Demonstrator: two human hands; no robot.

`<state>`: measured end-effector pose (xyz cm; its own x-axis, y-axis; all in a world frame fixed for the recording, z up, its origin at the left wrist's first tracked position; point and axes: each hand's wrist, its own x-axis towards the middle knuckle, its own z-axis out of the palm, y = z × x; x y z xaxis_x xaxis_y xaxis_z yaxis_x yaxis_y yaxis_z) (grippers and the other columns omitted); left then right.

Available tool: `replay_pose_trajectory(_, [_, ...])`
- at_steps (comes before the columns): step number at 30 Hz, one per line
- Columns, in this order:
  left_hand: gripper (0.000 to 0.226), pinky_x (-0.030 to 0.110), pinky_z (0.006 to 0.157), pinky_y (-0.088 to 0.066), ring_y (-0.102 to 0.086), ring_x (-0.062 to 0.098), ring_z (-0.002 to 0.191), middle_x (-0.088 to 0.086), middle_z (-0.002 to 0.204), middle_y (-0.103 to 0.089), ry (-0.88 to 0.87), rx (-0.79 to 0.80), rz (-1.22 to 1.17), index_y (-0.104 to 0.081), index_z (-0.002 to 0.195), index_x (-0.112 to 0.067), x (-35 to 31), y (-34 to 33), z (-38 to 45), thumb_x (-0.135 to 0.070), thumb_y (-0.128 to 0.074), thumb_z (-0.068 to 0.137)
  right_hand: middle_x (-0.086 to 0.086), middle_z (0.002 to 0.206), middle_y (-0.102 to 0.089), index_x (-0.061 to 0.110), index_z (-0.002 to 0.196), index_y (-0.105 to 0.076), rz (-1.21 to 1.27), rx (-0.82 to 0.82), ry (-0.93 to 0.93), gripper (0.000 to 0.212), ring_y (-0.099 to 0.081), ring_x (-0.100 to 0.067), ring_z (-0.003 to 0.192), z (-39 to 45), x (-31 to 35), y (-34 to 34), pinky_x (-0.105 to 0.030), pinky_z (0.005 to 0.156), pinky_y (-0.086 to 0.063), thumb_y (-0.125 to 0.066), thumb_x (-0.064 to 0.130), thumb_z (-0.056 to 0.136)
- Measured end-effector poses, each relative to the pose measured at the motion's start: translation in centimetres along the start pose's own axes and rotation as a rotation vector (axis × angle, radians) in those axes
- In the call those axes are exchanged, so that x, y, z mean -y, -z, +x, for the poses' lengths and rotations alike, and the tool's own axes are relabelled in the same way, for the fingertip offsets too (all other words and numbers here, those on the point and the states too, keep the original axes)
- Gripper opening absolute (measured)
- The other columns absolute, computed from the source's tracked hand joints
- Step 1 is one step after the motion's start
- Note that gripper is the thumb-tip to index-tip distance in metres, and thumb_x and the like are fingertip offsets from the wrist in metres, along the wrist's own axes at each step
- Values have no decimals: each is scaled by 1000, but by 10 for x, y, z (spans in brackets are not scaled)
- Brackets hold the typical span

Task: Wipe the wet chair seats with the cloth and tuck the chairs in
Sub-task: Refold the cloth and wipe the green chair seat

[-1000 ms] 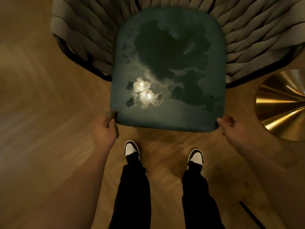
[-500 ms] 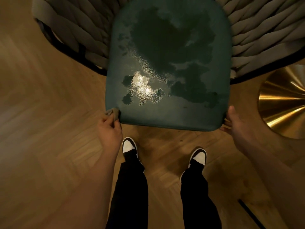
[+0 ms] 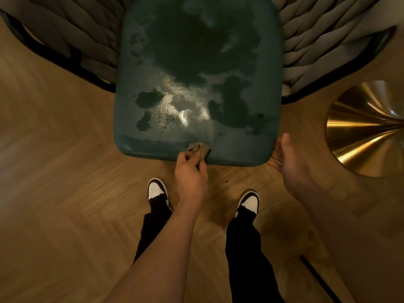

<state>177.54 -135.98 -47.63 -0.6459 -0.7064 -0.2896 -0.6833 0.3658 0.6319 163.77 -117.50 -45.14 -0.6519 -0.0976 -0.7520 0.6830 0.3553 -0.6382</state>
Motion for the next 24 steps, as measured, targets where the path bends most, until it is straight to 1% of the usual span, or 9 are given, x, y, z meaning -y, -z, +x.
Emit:
replay_pose_trajectory(2, [30,24,80,-47,-58,19,87,8,108,-57,-18,49,-18,-70,118,-11,-16,-15,-10,-10,-64,88,3,148,-55,21,153,-45,14,1,7,69,-58,-13,127,1,-2,1,-31,102,-49,-31,64,101])
replay_pose_trajectory(5, [33,34,89,-52,-58,23,97,6,113,-56,-42,137,-6,-67,122,-14,-39,-42,-25,-12,-62,89,8,139,-59,21,151,-47,19,16,5,60,-61,-4,115,2,-4,2,-24,93,-50,-29,56,106])
replay_pose_trajectory(8, [34,39,82,-53,-59,28,92,9,107,-56,-118,192,53,-70,117,-15,-65,-66,-38,-10,-63,84,5,135,-64,18,146,-53,8,9,6,59,-64,-5,115,5,-7,3,-24,91,-53,-30,55,107])
replay_pose_trajectory(10, [32,38,76,-50,-58,33,89,13,104,-57,-181,193,102,-72,112,-14,-81,-78,-41,-9,-65,81,0,132,-68,19,139,-61,-34,-4,7,64,-67,-12,116,7,-8,4,-31,94,-55,-33,64,103])
replay_pose_trajectory(13, [30,39,82,-44,-52,33,98,13,115,-55,-292,281,181,-68,116,-11,-103,-89,-43,-12,-59,88,3,113,-75,28,113,-73,-166,-34,16,90,-69,-19,110,9,-10,11,-49,101,-53,-32,97,74])
replay_pose_trajectory(15, [30,39,84,-43,-50,33,101,13,119,-53,-344,328,220,-66,119,-11,-111,-92,-43,-11,-56,91,4,108,-76,30,107,-74,-191,-36,14,96,-68,-20,109,11,-12,17,-54,103,-50,-29,103,65])
replay_pose_trajectory(19, [24,40,77,-50,-54,35,95,16,109,-55,-387,287,280,-70,110,-9,-102,-90,-34,-11,-63,86,-1,102,-74,30,99,-73,-232,-31,56,68,-68,-24,105,6,-6,17,-58,99,-52,-38,83,76])
replay_pose_trajectory(21, [24,38,69,-53,-57,34,86,16,99,-57,-366,217,265,-73,103,-10,-92,-84,-27,-11,-69,79,2,111,-73,27,113,-72,-283,-46,88,64,-67,-23,109,6,-4,16,-57,100,-52,-47,75,80])
replay_pose_trajectory(24, [29,40,74,-51,-55,34,87,17,99,-56,-307,167,258,-70,111,-9,-79,-64,-13,-12,-64,83,4,127,-66,19,140,-59,-381,-60,122,51,-63,-20,118,12,-4,13,-51,105,-50,-62,46,97])
